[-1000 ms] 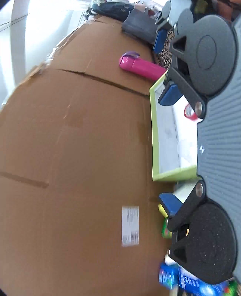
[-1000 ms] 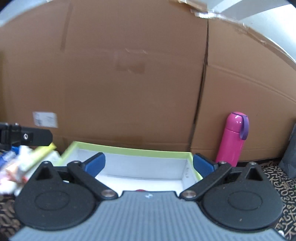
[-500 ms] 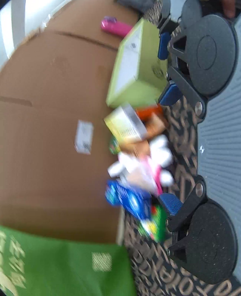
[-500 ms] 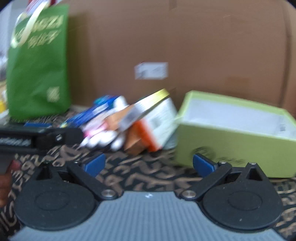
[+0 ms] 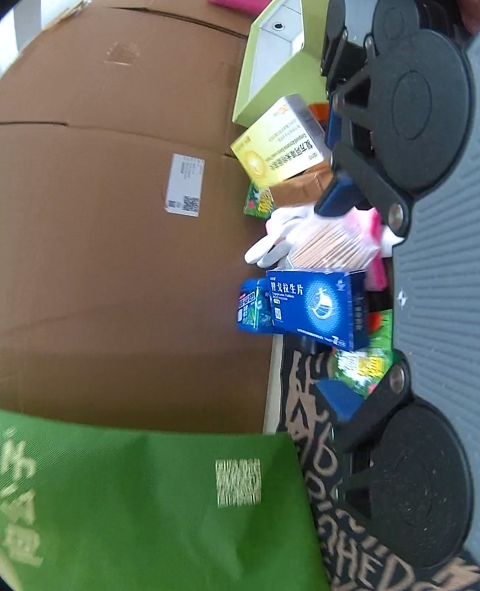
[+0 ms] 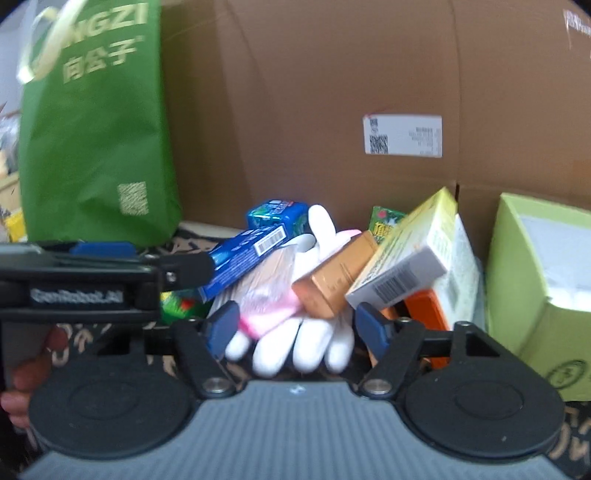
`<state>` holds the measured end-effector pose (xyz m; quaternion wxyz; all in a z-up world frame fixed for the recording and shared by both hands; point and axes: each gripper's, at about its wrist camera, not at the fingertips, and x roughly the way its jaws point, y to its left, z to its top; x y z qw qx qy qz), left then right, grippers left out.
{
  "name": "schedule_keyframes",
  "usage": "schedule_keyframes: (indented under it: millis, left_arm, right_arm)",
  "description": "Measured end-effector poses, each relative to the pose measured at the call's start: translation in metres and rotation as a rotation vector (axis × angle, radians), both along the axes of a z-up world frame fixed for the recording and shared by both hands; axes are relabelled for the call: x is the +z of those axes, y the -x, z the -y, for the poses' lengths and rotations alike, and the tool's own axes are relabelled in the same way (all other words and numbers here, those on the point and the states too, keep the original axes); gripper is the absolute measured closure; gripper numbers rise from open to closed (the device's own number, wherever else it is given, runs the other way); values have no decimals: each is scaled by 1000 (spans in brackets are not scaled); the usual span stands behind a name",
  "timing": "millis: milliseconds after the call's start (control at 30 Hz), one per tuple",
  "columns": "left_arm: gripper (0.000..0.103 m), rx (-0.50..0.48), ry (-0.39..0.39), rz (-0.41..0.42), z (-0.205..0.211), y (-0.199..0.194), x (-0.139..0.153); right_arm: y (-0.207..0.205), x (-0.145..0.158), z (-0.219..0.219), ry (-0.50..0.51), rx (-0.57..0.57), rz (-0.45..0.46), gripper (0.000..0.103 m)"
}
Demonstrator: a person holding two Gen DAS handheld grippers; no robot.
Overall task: Organize objects
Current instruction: 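Grasp the blue medicine box with the left tool while the right tool grasps a copper box, then carry both boxes into the lime-green box and open both tools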
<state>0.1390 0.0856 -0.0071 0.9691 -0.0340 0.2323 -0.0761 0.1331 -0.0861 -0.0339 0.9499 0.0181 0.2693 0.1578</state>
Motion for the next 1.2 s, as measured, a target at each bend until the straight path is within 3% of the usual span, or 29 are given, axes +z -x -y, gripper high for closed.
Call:
schedule_keyframes:
  millis: [233, 300, 333, 367, 500, 633, 800, 967, 1067, 1133, 1200]
  left_arm:
    - [16, -5, 136, -70, -13, -38, -6]
    - [20, -17, 158, -98, -13, -46, -9]
    - [33, -28, 155, -107, -13, -47, -11]
    - [39, -41, 144, -120, -12, -48, -13]
    - [40, -65, 116, -116, -11, -40, -18]
    - [41, -115, 137, -97, -9, -15, -9]
    - [41, -219, 95, -104, 8, 36, -2]
    - [41, -320, 4, -147, 29, 92, -15]
    - [38, -319, -51, -176, 38, 105, -28]
    - [29, -299, -89, -173, 45, 106, -33]
    - [28, -281, -102, -178, 50, 101, -35]
  right_arm:
    - [-35, -11, 19, -166, -107, -60, 41]
    - [-40, -11, 17, -157, -107, -60, 52]
    - [-40, -13, 15, -136, -106, -54, 58]
    - [-39, -13, 14, -123, -103, -50, 61]
    - [-19, -15, 22, -121, -93, -50, 65]
    - [20, -4, 34, -109, -50, -24, 67]
    - [70, 2, 46, -15, -19, -26, 70]
    - [117, -3, 59, 89, -9, -76, 71]
    - [133, -8, 63, 108, -18, -111, 70]
    - [139, -9, 66, 108, -24, -115, 61]
    - [138, -8, 68, 102, -33, -103, 57]
